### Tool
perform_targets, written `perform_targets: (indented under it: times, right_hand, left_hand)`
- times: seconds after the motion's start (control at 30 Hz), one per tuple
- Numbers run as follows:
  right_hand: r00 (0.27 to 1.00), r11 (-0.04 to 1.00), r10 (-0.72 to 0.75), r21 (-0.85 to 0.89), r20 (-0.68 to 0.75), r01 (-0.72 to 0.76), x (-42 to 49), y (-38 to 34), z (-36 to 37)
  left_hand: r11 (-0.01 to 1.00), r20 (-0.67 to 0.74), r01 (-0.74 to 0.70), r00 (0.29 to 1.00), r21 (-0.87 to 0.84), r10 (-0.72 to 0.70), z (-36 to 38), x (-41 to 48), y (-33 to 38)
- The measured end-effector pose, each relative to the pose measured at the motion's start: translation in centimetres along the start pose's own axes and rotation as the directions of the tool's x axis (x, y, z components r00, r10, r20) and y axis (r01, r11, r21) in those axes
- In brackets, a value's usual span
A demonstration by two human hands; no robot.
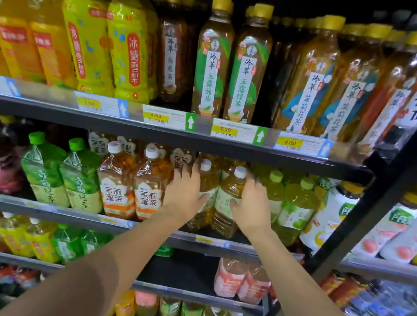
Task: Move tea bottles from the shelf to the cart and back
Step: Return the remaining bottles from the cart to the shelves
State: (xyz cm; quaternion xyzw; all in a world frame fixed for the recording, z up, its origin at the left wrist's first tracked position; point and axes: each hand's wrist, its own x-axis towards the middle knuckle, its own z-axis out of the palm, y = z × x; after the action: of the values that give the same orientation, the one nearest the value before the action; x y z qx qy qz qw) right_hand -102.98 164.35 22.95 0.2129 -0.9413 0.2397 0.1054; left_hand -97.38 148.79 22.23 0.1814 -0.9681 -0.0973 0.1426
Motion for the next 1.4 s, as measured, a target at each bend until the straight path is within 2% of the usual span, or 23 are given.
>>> perform_targets:
  times: [0.13,0.27,0.43,0.67,0.97,1.2,1.4]
  right_hand:
    - [1.0,0.999,0.016,-0.048,-0.02,-0.017,0.3,0.3,0.5]
    - [0.999,0.998,0.023,-0.063,-0.036,-0.025,0.5,0.1,0.8]
    - [0.999,0.995,0.029,-0.095,-0.041,-0.033,1.0,0.1,1.1]
    - [0.998,0.998,0.009,-0.057,0.059,-0.006,2.0,0.1,0.9]
    - [0.998,1.0,-0.017,0.025,0.059,0.016,2.5,0.9,0.9]
    - [0.999,0.999,-0.014,0.048,0.042,0.012,2.3,0.8,1.1]
    - [0.997,0.996,-0.009,0.085,0.074,0.003,1.8,0.5,1.1]
  left_hand:
    - [1.0,-0.013,-0.009,1.0,-0.025,0.008,0.5,0.4,-0.6]
    - [0.994,0.025,-0.088,0.996,-0.058,0.089,0.5,1.1,-1.7]
    - [0.97,0.111,-0.129,0.982,-0.208,0.154,0.1,2.1,-2.7]
    - [0.956,0.02,-0.114,0.992,-0.269,0.124,0.6,2.3,-2.7]
    - [0.923,0.032,-0.161,0.982,-0.349,0.184,0.8,3.2,-3.8]
    - [0.926,0.021,-0.169,0.982,-0.338,0.187,1.2,3.0,-3.5]
    - [0.964,0.004,-0.181,0.983,-0.197,0.185,0.6,2.0,-3.0]
